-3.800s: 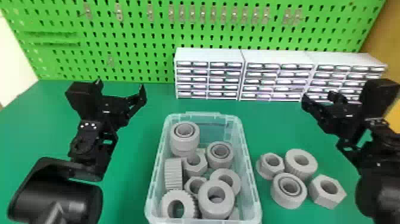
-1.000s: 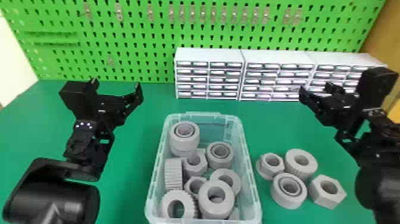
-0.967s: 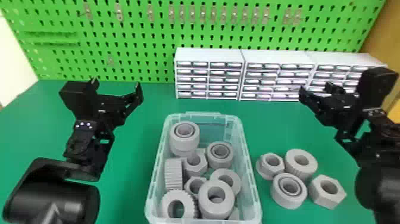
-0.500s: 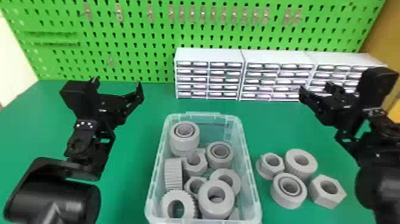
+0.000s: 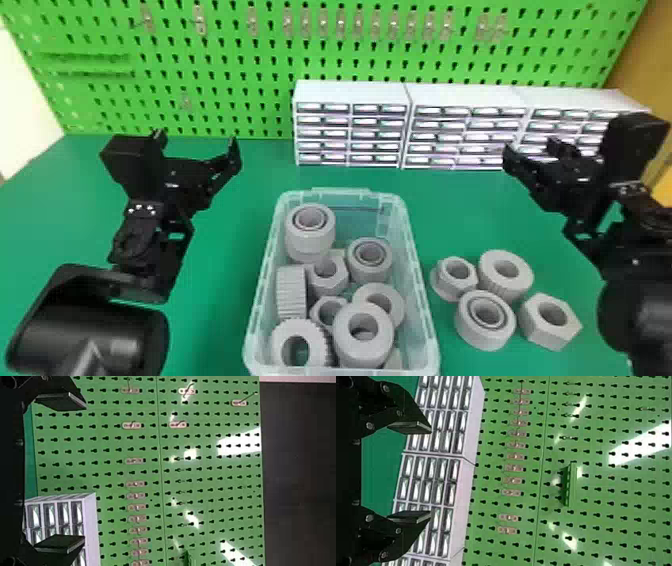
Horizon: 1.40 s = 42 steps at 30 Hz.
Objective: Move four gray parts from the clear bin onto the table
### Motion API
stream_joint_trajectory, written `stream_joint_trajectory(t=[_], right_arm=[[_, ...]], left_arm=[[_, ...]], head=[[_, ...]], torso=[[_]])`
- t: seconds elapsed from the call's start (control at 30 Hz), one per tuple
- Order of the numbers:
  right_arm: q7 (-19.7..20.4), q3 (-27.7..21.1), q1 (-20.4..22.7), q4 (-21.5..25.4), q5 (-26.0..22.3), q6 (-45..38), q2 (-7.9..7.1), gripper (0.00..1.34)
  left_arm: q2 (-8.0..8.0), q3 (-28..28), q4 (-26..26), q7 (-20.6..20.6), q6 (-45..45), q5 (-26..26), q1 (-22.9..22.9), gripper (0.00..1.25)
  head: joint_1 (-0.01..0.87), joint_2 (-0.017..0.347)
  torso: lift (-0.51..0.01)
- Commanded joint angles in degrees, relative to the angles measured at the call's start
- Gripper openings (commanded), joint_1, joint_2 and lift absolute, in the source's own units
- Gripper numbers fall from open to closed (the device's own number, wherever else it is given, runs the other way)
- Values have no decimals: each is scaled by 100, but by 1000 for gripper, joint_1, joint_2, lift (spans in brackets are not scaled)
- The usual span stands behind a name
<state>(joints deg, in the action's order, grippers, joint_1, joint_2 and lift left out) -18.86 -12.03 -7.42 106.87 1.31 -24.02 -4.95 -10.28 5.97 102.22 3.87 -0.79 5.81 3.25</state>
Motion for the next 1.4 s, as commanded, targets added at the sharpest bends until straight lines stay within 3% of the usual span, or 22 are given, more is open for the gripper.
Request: stream_joint_trajectory(t=[0.0, 1.37], right_arm=[[5, -1, 12, 1, 1, -6, -6, 833], [67, 8, 12, 10, -8, -6, -6, 831]], left_arm=[[0, -8, 0, 0, 0, -1, 0, 1140], [0, -26, 0, 0, 0, -1, -18, 1140]], head=[[678, 34], [678, 34]], torso=[[-50], [-50]])
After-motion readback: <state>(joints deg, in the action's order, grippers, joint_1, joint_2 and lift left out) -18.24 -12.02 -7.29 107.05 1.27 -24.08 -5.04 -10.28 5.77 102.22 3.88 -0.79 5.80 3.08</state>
